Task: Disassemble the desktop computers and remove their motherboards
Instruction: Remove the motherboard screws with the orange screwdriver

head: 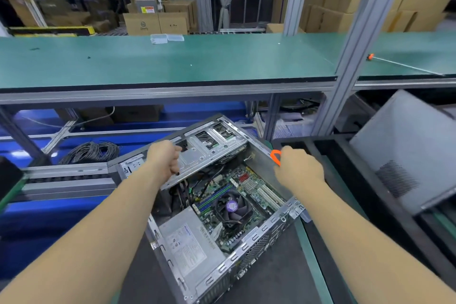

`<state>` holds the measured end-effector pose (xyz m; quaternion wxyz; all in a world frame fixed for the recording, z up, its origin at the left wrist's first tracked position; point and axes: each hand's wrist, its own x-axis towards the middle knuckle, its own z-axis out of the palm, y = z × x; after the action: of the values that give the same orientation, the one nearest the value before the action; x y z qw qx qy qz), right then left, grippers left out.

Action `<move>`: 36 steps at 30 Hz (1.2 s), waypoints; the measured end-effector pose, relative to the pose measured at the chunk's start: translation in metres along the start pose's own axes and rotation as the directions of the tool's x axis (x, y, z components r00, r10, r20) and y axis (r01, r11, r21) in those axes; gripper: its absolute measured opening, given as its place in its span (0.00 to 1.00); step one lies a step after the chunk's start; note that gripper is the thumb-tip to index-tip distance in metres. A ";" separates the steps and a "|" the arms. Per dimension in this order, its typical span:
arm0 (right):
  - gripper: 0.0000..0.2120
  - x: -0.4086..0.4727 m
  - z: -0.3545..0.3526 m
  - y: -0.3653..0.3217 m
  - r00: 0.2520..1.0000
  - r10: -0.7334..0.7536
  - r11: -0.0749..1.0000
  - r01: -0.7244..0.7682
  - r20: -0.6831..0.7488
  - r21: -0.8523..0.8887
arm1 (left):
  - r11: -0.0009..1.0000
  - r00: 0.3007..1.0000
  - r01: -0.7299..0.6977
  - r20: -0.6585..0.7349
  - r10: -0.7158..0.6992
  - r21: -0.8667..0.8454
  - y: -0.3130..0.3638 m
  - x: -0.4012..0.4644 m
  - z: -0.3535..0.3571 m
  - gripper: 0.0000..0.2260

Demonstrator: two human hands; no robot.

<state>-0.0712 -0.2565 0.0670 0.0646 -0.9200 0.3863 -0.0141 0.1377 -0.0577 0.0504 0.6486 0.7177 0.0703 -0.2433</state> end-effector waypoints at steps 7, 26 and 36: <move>0.09 -0.005 0.035 0.036 0.982 0.189 0.975 -0.186 0.008 -0.118 | 0.178 0.828 -0.292 0.155 0.539 0.940 -0.010 0.045 -0.048 0.14; 0.13 0.050 0.057 0.038 0.988 0.093 0.995 -0.096 -0.123 -0.021 | -0.096 0.827 -0.081 0.121 0.550 0.992 -0.034 0.056 -0.089 0.25; 0.19 0.021 0.057 0.016 0.976 0.127 0.992 -0.121 -0.178 0.043 | -0.183 0.847 -0.107 0.186 0.499 0.977 -0.031 0.041 -0.091 0.25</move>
<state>-0.0641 -0.2763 0.0074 0.0448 -0.8879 0.4470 -0.0995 0.1842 0.0258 0.0085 -0.0692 0.9716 -0.2205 0.0501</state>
